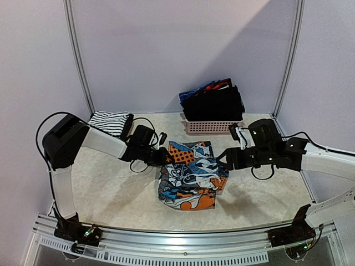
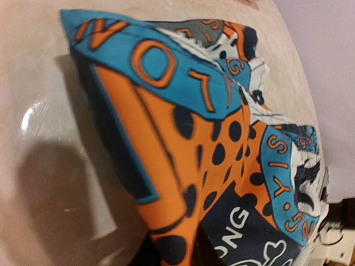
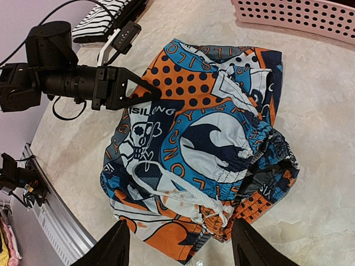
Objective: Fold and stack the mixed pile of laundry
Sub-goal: Pick up the square-folded shorts from the center of the board.
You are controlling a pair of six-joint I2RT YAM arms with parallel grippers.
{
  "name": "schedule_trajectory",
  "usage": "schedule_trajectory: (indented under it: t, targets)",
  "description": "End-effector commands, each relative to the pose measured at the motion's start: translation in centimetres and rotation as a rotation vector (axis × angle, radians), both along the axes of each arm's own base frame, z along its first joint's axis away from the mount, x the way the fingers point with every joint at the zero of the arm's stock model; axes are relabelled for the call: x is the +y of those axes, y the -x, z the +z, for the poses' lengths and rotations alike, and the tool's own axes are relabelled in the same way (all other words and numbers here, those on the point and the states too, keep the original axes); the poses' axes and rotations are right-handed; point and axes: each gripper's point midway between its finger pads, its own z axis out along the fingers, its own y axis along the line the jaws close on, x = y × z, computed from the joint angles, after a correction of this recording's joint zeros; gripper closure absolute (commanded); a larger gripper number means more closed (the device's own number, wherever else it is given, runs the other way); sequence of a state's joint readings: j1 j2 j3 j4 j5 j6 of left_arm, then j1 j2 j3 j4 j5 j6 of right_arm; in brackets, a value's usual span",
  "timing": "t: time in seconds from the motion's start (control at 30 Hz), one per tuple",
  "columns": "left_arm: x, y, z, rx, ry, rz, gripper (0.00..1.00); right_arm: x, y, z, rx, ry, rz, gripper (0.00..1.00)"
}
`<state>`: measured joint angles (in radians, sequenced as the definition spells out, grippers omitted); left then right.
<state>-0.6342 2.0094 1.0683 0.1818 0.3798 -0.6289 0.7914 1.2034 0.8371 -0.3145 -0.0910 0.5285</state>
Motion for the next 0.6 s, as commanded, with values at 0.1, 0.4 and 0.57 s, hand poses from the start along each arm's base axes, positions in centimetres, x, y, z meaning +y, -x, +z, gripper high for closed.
schedule_trajectory:
  t: [0.1, 0.4, 0.57]
  targets:
    - [-1.5, 0.4, 1.5, -0.029, 0.007, -0.042, 1.00, -0.6, 0.4, -0.5, -0.002, 0.024, -0.011, 0.37]
    - [2.5, 1.3, 4.3, -0.054, -0.229, -0.024, 1.00, -1.2, 0.6, 0.1, -0.020, 0.037, -0.017, 0.37]
    - [5.1, 1.2, 5.8, -0.072, -0.318, -0.013, 1.00, -1.4, 0.8, 0.3, -0.029, 0.031, -0.016, 0.37]
